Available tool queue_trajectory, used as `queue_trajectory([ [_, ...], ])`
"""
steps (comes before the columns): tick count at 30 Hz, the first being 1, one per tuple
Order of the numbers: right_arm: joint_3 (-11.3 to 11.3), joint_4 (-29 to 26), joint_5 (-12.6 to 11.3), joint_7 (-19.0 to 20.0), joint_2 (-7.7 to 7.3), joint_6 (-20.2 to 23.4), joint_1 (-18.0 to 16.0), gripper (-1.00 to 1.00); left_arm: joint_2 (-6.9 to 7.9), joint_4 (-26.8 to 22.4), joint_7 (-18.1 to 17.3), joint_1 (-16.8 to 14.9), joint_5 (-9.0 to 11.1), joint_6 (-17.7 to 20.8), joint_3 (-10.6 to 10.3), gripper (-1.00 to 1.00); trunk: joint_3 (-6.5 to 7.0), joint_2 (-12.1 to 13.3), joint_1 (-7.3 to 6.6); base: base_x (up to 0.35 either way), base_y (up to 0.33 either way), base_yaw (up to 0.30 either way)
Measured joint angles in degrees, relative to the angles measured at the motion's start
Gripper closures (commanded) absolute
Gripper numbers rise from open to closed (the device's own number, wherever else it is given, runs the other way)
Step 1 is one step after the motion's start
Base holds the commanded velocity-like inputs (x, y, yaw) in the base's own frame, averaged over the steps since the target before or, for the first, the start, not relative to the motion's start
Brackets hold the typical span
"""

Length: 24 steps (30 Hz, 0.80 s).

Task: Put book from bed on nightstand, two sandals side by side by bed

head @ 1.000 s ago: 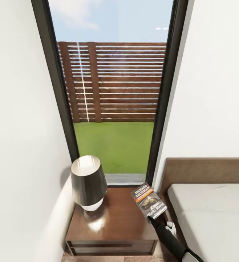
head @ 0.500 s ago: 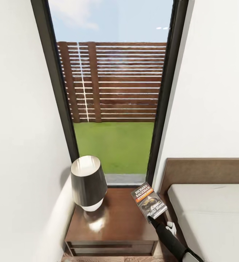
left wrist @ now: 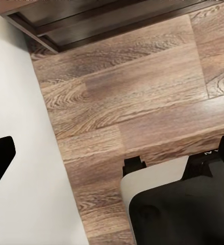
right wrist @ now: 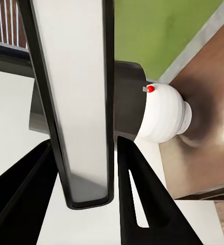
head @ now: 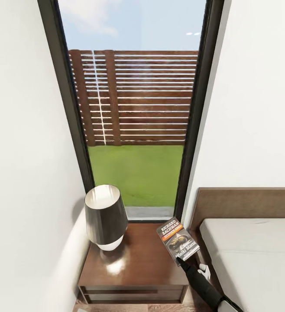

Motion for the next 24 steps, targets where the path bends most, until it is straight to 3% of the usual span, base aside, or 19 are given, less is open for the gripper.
queue_trajectory([
  [19,0.0,0.0,0.0,0.0,-0.06,0.0,0.0,1.0,-0.04,-0.1,-0.1,0.0,0.1,0.0,0.1,-1.0,0.0,0.0,0.0,0.0,0.0,0.0],
  [24,0.0,0.0,-0.1,0.0,-0.21,0.0,0.0,1.0,-0.86,-0.1,-0.4,-0.1,0.5,0.6,0.2,-1.0,0.0,0.0,0.0,0.0,0.0,0.0],
])
